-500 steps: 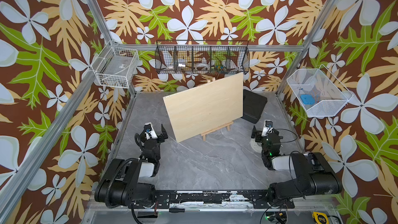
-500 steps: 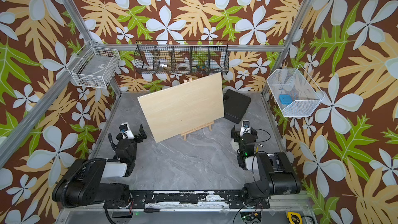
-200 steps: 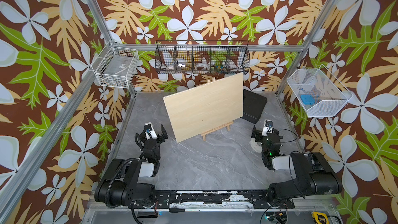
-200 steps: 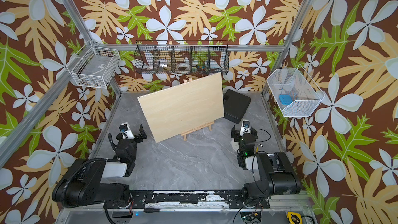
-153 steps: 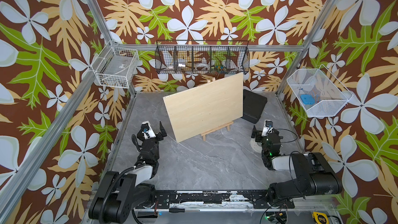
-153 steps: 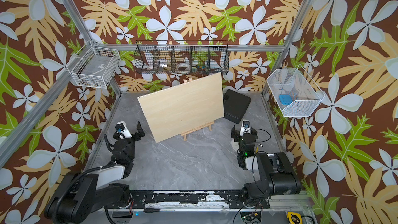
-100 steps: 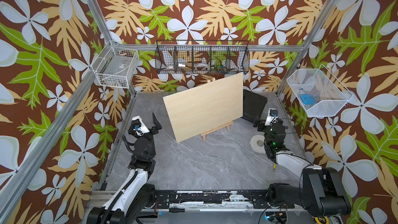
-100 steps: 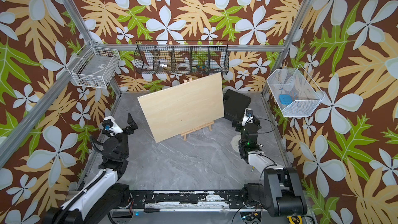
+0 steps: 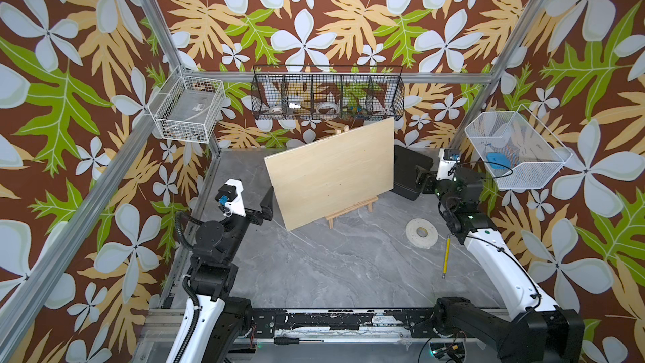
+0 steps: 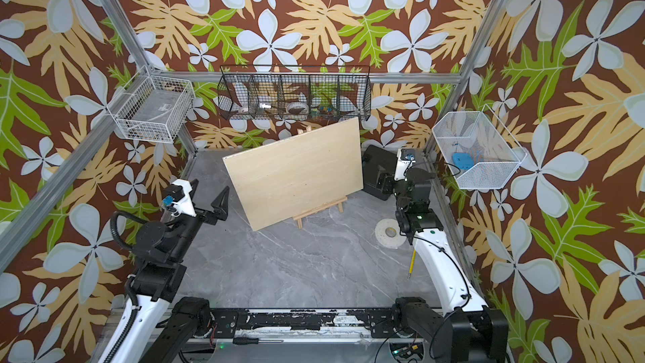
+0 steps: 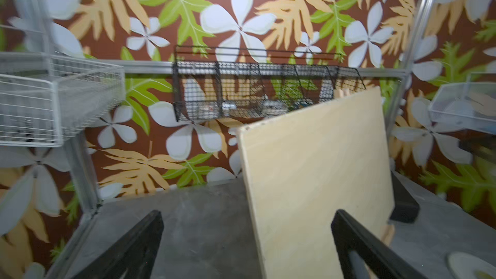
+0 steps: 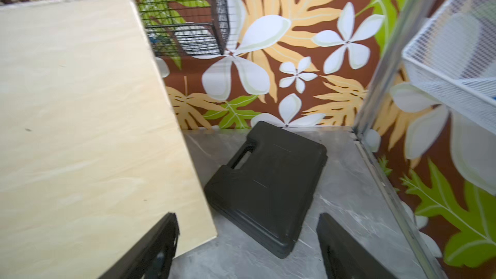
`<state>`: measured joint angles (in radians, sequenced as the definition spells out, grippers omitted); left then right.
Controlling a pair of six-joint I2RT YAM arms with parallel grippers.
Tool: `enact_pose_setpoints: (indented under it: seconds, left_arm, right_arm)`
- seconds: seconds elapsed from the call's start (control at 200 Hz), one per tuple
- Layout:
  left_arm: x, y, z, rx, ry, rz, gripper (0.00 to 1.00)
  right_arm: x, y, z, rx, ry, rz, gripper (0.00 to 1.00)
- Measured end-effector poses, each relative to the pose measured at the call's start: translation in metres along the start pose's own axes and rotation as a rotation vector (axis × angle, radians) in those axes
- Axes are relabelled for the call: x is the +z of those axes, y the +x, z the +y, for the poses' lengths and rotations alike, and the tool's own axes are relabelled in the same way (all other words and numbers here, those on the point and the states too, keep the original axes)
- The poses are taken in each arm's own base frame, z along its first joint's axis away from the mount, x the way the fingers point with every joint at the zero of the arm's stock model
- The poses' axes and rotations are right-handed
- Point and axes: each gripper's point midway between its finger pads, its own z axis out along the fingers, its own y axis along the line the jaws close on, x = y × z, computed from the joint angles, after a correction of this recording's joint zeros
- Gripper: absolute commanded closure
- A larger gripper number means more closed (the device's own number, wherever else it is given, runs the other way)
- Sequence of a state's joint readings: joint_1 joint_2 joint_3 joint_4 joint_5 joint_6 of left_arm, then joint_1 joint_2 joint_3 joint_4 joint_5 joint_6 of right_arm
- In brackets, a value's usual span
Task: Disassemble the easel
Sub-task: Pick up the drawing board from the easel.
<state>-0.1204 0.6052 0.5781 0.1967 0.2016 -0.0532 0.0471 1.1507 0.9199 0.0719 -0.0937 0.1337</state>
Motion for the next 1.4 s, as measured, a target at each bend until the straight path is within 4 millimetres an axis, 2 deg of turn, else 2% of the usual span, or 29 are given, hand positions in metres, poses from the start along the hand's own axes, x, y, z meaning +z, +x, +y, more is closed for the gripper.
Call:
enact_pose_setpoints:
  seconds: [0.14, 0.22, 0.51, 0.801, 0.976, 1.121, 1.271, 1.396]
  left_arm:
    - [0.019, 0.033, -0.020, -0.091, 0.147, 0.129, 0.05]
    - [0.023, 0.037, -0.026, -0.133, 0.204, 0.140, 0.08]
    - [0.038, 0.053, -0.010, -0.326, 0.314, 0.145, 0.23]
    - [0.051, 0.054, -0.023, -0.367, 0.478, 0.134, 0.41]
    - [0.060, 0.053, -0.024, -0.377, 0.533, 0.124, 0.55]
    - [0.068, 0.061, -0.025, -0.441, 0.588, 0.130, 0.68]
    - [0.064, 0.063, -0.031, -0.497, 0.653, 0.115, 0.72]
    - [0.056, 0.060, -0.038, -0.512, 0.705, 0.098, 0.80]
  right_arm:
    - [0.023, -0.015, 0.036, -0.021, -0.146, 0.047, 0.19]
    - [0.036, -0.017, 0.047, -0.035, -0.206, 0.079, 0.19]
    - [0.068, -0.014, 0.066, -0.048, -0.324, 0.177, 0.20]
    - [0.082, -0.010, 0.075, -0.050, -0.381, 0.208, 0.25]
    - [0.085, -0.005, 0.077, -0.045, -0.395, 0.223, 0.27]
    - [0.085, 0.000, 0.077, -0.042, -0.396, 0.233, 0.28]
    - [0.083, 0.006, 0.078, -0.040, -0.399, 0.243, 0.30]
    - [0.081, 0.011, 0.080, -0.039, -0.401, 0.254, 0.30]
